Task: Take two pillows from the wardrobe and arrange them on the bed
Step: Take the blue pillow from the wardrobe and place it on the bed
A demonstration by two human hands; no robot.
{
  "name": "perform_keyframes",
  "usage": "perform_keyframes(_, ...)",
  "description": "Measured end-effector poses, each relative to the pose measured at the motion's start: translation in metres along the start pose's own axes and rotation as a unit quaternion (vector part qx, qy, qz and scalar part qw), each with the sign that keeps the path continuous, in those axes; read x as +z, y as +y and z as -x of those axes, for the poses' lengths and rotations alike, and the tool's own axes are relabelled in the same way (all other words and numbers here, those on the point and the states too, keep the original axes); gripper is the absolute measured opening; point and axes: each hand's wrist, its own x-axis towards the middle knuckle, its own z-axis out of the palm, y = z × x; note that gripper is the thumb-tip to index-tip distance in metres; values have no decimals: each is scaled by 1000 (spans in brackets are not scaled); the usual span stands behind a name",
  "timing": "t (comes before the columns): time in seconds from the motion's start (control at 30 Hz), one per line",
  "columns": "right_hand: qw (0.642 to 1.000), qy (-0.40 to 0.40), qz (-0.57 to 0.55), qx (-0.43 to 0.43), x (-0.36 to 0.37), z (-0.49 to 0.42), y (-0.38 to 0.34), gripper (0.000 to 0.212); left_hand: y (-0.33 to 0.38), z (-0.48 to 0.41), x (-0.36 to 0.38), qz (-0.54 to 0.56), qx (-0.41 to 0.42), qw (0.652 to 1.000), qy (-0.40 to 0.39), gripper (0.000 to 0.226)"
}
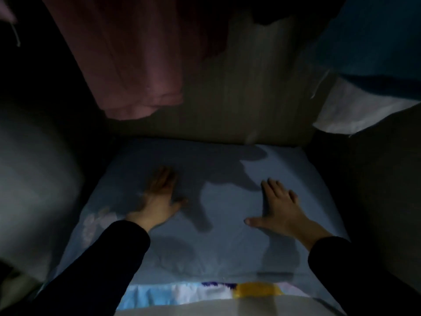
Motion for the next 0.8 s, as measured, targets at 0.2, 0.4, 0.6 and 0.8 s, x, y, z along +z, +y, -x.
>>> perform_keyframes(0.2, 999, -25, -17, 10, 9, -21, 1, 115, -4, -14, 21, -46, -4, 999, -23, 84)
perform_keyframes(0.4, 998, 49, -27, -19, 20, -23, -6, 61, 1, -11, 38, 15, -26, 999, 44, 53)
perform_keyframes(0.6, 993, 109, -26, -26, 38, -21, -13, 31, 8, -5, 43, -47, -85, 992, 75, 27)
perform_keyframes(0.8, 990, 140, -35, -3, 17, 21, -31, 16, 17, 23, 1, -32, -75, 994, 75, 26)
